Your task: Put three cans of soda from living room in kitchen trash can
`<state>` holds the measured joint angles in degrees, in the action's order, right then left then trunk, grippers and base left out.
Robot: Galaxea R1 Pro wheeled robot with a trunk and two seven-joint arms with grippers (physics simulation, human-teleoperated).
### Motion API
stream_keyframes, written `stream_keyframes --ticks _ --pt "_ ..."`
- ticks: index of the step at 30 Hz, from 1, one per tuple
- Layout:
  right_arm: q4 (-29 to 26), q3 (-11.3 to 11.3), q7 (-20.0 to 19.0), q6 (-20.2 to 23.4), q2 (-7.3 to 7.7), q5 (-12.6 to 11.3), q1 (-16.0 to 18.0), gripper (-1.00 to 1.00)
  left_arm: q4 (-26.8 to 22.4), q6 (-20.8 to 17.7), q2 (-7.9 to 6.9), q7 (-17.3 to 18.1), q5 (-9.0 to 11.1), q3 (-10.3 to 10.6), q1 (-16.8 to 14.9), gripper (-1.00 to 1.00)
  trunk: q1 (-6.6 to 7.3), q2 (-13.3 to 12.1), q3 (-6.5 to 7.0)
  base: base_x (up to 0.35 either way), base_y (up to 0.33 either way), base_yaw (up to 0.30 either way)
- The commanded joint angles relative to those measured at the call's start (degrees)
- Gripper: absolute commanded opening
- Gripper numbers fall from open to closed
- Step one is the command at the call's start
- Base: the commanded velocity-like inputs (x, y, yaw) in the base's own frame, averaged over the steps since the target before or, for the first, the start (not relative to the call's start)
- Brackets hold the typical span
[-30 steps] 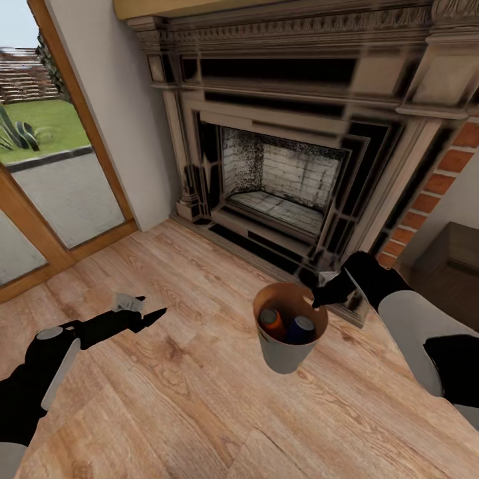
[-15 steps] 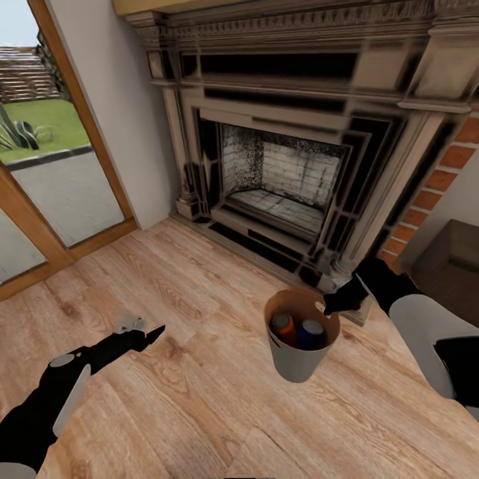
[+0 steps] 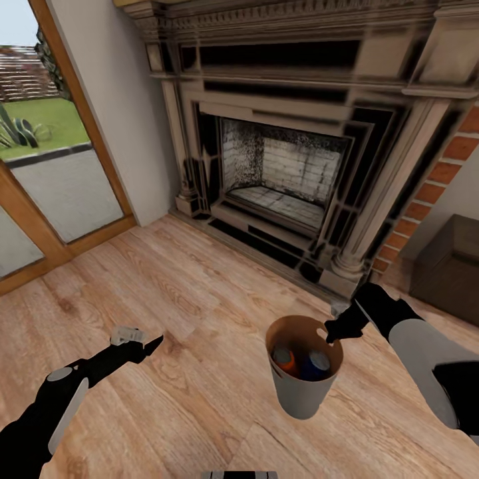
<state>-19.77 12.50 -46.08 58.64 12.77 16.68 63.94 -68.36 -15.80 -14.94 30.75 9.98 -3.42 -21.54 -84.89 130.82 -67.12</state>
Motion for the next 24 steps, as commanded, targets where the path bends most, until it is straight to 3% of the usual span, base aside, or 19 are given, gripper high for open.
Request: stream_keyframes --ticks 1,11,24 --pt "-0.2 -0.4 -0.4 0.2 -0.03 -1.9 -0.2 -1.00 0.0 0.0 0.00 0.0 0.1 0.0 0.0 1.00 -0.21 0.4 -0.17 0.000 0.000 0.000" --pt "-1.2 -1.2 3.3 -7.3 -0.24 -1.9 -4.1 -1.00 0.0 0.0 0.00 -0.1 0.2 0.0 0.1 1.00 -2.41 4.4 -1.96 0.000 0.000 0.000" --pt "-2.2 -1.7 7.1 -8.8 0.09 -1.9 -5.0 -1.00 0.2 0.0 0.09 -0.1 0.2 0.0 0.4 1.00 -4.82 8.8 -3.94 0.000 0.000 0.000"
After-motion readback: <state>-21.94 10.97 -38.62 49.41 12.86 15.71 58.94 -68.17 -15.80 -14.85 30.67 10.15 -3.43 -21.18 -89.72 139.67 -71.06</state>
